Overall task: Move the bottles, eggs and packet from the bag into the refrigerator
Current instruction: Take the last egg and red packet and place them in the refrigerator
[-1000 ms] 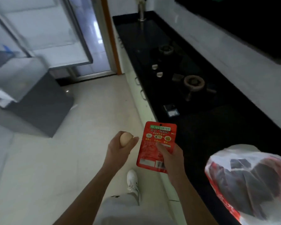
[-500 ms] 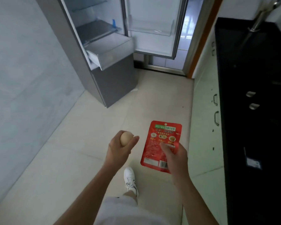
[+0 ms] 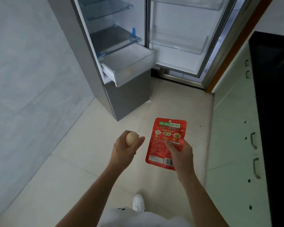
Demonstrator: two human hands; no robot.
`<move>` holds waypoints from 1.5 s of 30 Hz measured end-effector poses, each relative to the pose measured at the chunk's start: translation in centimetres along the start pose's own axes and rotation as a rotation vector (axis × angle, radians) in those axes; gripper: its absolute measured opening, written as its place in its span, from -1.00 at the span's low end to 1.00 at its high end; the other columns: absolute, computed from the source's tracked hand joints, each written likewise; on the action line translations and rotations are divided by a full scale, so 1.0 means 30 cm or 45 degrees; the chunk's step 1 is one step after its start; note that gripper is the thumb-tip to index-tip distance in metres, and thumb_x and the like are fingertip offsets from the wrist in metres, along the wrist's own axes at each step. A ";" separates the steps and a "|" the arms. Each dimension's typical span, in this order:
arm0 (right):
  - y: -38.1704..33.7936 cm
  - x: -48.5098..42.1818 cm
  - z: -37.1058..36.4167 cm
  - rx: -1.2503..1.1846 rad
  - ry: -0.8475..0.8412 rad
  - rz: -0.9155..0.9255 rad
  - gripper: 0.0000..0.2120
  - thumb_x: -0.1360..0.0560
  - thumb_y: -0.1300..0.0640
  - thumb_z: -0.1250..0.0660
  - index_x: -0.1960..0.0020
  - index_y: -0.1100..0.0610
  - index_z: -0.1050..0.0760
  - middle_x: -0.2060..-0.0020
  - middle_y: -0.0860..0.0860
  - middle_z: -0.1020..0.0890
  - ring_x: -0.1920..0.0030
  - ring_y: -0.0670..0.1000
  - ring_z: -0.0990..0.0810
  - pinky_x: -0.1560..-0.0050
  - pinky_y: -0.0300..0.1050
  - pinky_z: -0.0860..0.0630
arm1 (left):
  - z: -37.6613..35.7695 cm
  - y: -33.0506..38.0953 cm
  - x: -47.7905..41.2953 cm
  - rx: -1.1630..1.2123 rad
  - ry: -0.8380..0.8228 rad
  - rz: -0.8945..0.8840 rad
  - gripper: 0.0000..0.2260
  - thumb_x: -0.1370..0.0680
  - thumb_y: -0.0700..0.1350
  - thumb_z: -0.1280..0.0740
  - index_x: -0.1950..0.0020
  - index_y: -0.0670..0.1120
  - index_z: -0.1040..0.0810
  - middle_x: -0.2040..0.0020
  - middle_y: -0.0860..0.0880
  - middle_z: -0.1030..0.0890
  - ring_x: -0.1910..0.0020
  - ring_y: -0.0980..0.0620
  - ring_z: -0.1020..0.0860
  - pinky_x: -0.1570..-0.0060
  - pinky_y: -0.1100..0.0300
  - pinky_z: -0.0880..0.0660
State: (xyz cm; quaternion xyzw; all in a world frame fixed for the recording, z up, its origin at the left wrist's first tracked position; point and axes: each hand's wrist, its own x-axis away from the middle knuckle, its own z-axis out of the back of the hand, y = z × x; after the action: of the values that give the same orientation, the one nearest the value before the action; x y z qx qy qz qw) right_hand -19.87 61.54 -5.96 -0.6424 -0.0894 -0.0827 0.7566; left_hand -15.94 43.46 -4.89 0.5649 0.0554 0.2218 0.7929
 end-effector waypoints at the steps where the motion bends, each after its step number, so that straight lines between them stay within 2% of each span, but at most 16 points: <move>1: -0.020 -0.038 -0.024 0.000 -0.010 0.002 -0.89 -0.53 0.00 -0.40 0.04 -0.16 -0.48 0.10 -0.22 -0.65 0.18 -0.16 -0.69 0.26 -0.38 -0.53 | 0.009 0.007 -0.041 -0.003 0.000 -0.003 -0.75 -0.52 0.09 -0.41 0.02 -0.08 -0.53 0.20 -0.12 -0.62 0.37 0.09 -0.55 0.39 0.31 -0.50; 3: -0.048 -0.101 -0.063 -0.006 -0.028 0.002 -0.90 -0.53 0.00 -0.40 0.03 -0.16 -0.48 0.11 -0.23 -0.65 0.20 -0.19 -0.68 0.30 -0.41 -0.51 | 0.024 0.016 -0.113 -0.011 0.006 0.010 -0.73 -0.52 0.09 -0.41 0.00 -0.09 -0.53 0.19 -0.11 -0.61 0.35 0.08 -0.55 0.38 0.31 -0.50; 7: -0.081 -0.228 -0.120 0.006 -0.083 -0.003 -0.91 -0.53 0.00 -0.40 0.02 -0.14 -0.49 0.10 -0.22 -0.66 0.18 -0.16 -0.70 0.20 -0.34 -0.54 | 0.034 0.034 -0.258 -0.020 0.049 0.022 -0.73 -0.52 0.10 -0.41 0.00 -0.09 -0.53 0.18 -0.12 -0.61 0.35 0.07 -0.55 0.40 0.33 -0.50; 12: -0.121 -0.441 -0.175 0.022 -0.144 -0.003 -0.92 -0.54 -0.02 -0.39 0.03 -0.13 -0.49 0.14 -0.24 -0.65 0.24 -0.21 -0.68 0.27 -0.39 -0.54 | 0.007 0.056 -0.447 -0.010 0.120 0.050 -0.75 -0.51 0.12 -0.41 0.02 -0.05 -0.52 0.19 -0.08 -0.61 0.35 0.09 -0.56 0.41 0.33 -0.50; 19: -0.252 -0.856 -0.243 0.021 -0.291 0.025 -0.91 -0.53 -0.03 -0.39 0.00 -0.13 -0.49 0.09 -0.19 -0.66 0.15 -0.14 -0.68 0.22 -0.34 -0.51 | -0.070 0.134 -0.789 0.001 0.252 0.134 -0.73 -0.52 0.11 -0.40 -0.01 -0.07 -0.52 0.15 -0.12 -0.61 0.30 0.05 -0.55 0.40 0.32 -0.47; 26: -0.417 -1.291 -0.245 0.028 -0.407 0.082 -0.89 -0.52 -0.03 -0.41 -0.02 -0.11 -0.51 0.06 -0.12 -0.68 0.11 -0.05 -0.71 0.07 -0.12 -0.63 | -0.201 0.283 -1.134 0.125 0.393 0.198 -0.73 -0.53 0.08 -0.40 -0.04 -0.10 -0.52 0.20 -0.08 -0.60 0.32 0.10 -0.53 0.38 0.31 -0.47; 34: -0.472 -1.581 -0.310 -0.004 -0.537 -0.001 -0.92 -0.52 0.04 -0.42 0.00 -0.07 -0.55 0.12 -0.10 -0.70 0.20 -0.11 -0.72 0.32 -0.33 -0.56 | -0.244 0.351 -1.360 0.215 0.521 0.271 -0.73 -0.52 0.09 -0.41 -0.05 -0.08 -0.54 0.19 -0.08 -0.61 0.33 0.12 -0.53 0.38 0.33 -0.47; 36: -0.474 -1.634 -0.344 0.004 -0.579 -0.006 -0.91 -0.52 0.05 -0.42 -0.02 -0.05 -0.56 0.12 -0.08 -0.71 0.19 -0.12 -0.72 0.33 -0.35 -0.56 | -0.231 0.344 -1.409 0.228 0.545 0.288 -0.74 -0.52 0.09 -0.41 -0.05 -0.08 -0.54 0.18 -0.10 -0.61 0.34 0.12 -0.52 0.38 0.32 -0.47; 42: -0.494 -1.790 -0.463 0.032 -0.604 -0.020 -0.82 -0.49 0.06 -0.45 -0.08 0.04 -0.59 0.10 -0.02 -0.72 0.15 -0.05 -0.73 0.14 -0.13 -0.64 | -0.178 0.328 -1.590 0.257 0.620 0.321 -0.81 -0.53 0.05 -0.42 0.01 -0.05 -0.56 0.23 -0.08 -0.61 0.38 0.12 -0.51 0.40 0.30 -0.47; 45: -0.518 -1.875 -0.529 0.045 -0.597 -0.017 -0.85 -0.49 0.07 -0.45 -0.06 0.02 -0.58 0.12 -0.03 -0.72 0.15 -0.04 -0.73 0.12 -0.11 -0.64 | -0.146 0.319 -1.708 0.266 0.612 0.319 -0.78 -0.53 0.07 -0.41 -0.01 -0.05 -0.56 0.20 -0.08 -0.61 0.31 0.09 -0.55 0.39 0.31 -0.48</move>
State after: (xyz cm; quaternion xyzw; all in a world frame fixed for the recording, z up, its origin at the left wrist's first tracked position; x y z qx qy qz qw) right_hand -77.72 43.96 -7.20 -0.6301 -0.2685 0.0656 0.7257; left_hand -66.06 28.57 -5.98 0.5771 0.1940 0.4386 0.6610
